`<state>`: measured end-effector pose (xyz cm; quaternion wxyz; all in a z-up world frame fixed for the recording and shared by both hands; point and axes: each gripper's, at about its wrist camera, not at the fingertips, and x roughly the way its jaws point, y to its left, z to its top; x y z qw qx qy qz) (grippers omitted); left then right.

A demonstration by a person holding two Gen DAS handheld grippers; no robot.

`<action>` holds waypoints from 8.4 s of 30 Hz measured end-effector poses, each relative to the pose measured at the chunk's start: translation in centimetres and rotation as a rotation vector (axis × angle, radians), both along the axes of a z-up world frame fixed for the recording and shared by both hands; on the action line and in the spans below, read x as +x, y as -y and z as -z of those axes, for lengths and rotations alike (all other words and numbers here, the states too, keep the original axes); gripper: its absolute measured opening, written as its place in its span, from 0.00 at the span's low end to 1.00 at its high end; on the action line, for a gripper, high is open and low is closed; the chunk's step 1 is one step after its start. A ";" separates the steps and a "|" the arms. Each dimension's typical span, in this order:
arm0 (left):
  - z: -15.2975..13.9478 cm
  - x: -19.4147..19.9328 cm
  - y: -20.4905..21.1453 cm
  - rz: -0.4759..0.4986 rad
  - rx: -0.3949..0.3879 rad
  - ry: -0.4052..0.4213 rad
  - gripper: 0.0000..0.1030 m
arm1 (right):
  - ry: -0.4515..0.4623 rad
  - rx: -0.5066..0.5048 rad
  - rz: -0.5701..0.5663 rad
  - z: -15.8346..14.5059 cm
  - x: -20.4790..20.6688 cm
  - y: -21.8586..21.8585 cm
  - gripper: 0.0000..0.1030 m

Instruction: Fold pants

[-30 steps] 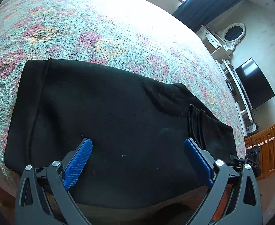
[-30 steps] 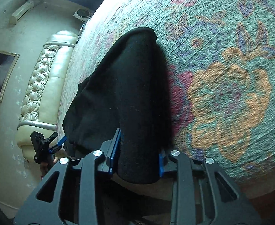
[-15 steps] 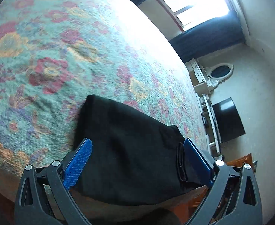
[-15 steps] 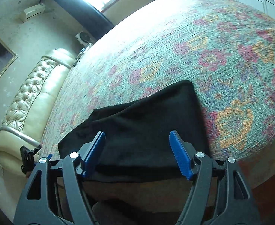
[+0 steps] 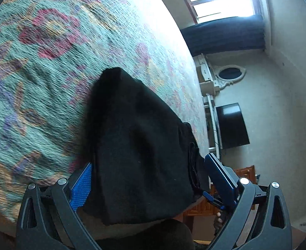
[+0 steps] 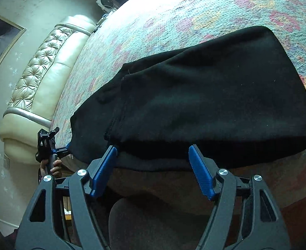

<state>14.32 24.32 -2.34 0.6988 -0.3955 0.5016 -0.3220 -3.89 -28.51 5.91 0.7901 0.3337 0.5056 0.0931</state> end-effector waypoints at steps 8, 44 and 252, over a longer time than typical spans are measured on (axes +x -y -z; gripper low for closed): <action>0.3 0.3 -1.1 -0.058 -0.057 -0.031 0.81 | -0.013 -0.004 -0.033 0.4 0.4 -1.4 0.70; -15.3 -1.8 21.7 0.178 0.286 0.302 0.15 | 0.112 -0.035 0.109 -2.1 -0.6 0.5 0.70; -0.1 -1.5 11.5 -0.023 0.144 0.035 0.39 | -0.006 0.232 -0.046 6.3 9.4 2.1 0.38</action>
